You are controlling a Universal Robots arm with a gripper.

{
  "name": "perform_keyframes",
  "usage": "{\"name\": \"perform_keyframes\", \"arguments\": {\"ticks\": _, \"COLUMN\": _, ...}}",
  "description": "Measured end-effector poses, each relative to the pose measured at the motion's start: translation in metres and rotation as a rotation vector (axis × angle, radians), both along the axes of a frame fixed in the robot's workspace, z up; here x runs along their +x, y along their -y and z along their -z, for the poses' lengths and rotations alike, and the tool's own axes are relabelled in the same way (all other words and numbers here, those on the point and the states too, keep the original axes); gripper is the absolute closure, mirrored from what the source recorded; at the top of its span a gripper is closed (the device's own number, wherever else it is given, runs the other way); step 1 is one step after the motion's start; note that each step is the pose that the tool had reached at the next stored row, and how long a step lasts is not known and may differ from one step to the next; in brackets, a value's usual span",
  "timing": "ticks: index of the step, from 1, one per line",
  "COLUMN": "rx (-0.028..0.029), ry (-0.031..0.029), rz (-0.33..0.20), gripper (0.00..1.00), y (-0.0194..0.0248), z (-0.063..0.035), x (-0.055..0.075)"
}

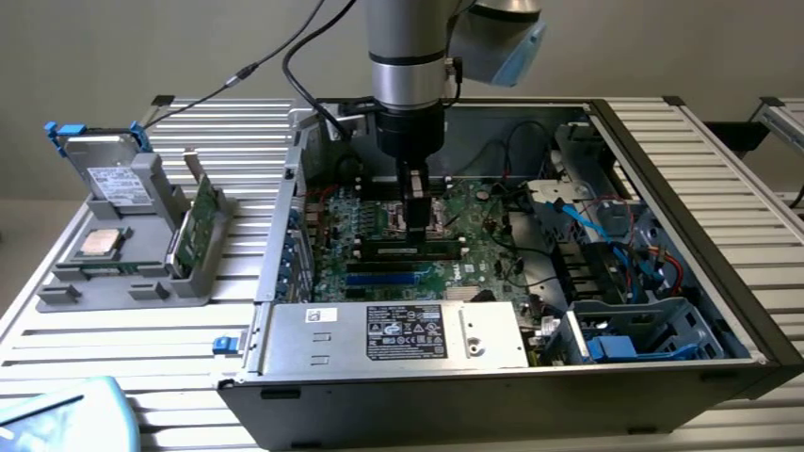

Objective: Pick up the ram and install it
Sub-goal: 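Insert the ram into the slot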

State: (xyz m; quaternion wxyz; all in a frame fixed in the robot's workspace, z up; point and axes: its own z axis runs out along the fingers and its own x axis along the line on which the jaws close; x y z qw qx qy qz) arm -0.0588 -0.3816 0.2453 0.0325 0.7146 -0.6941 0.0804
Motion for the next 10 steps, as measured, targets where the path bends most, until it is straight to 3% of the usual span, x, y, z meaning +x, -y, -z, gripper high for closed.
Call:
{"name": "perform_keyframes", "arguments": {"ticks": 2, "rx": 0.0001, "ry": 0.0000, "rz": 0.000, "gripper": 0.51, "y": 0.0000, "z": 0.0000, "x": 0.0000}}
{"name": "perform_keyframes", "arguments": {"ticks": 9, "rx": 0.0000, "ry": -0.0001, "rz": 0.000, "gripper": 0.82, "y": 0.0000, "z": -0.0001, "x": -0.0001}}
{"name": "perform_keyframes", "arguments": {"ticks": 10, "rx": 0.0000, "ry": -0.0001, "rz": 0.000, "gripper": 0.82, "y": 0.0000, "z": -0.0001, "x": -0.0001}}
